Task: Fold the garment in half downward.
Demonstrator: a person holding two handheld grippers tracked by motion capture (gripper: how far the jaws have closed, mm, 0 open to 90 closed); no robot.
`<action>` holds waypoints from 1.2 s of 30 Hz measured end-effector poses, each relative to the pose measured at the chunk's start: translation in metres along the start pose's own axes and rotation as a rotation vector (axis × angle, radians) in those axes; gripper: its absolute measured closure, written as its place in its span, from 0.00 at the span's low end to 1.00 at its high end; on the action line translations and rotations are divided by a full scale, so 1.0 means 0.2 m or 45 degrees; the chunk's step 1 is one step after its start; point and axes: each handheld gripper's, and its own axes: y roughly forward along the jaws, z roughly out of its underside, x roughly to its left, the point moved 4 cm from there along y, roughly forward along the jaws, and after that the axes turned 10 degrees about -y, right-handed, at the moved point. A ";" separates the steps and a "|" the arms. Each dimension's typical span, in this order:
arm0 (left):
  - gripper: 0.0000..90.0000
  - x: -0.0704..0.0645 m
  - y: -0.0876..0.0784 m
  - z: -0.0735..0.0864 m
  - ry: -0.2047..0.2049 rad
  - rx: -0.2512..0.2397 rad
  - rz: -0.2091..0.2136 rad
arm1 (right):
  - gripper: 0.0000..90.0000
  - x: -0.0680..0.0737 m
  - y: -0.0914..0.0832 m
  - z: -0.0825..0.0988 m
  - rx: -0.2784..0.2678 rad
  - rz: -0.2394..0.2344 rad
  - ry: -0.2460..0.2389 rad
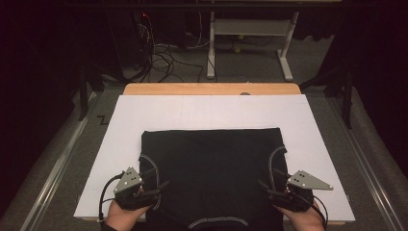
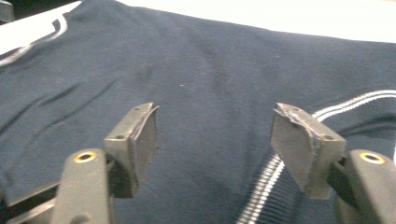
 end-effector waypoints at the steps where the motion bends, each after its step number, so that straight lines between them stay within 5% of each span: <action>1: 0.33 0.02 0.00 0.00 -0.007 0.002 -0.008 | 0.30 -0.01 0.00 0.00 0.002 0.005 0.001; 8: 0.23 0.10 -0.02 -0.03 -0.068 -0.053 -0.012 | 0.16 -0.05 0.00 0.01 0.011 0.042 0.033; 13: 0.06 0.18 -0.04 -0.07 -0.130 -0.084 0.002 | 0.00 -0.06 0.03 -0.02 0.010 0.065 0.040; 17: 0.00 0.22 -0.05 -0.08 -0.141 -0.083 -0.031 | 0.00 -0.05 0.04 -0.06 -0.009 0.081 0.042; 20: 0.00 0.23 -0.06 -0.11 -0.209 -0.115 -0.009 | 0.00 -0.02 0.05 -0.10 -0.033 0.062 0.023; 27: 0.00 0.30 -0.04 -0.18 -0.224 -0.132 -0.055 | 0.00 0.09 0.13 -0.22 -0.077 0.004 -0.032; 32: 0.00 0.34 0.00 -0.23 -0.176 -0.114 -0.114 | 0.00 0.17 0.19 -0.28 -0.081 -0.022 -0.075; 36: 0.00 0.37 0.06 -0.26 -0.171 -0.075 -0.101 | 0.00 0.24 0.25 -0.31 -0.070 -0.056 -0.110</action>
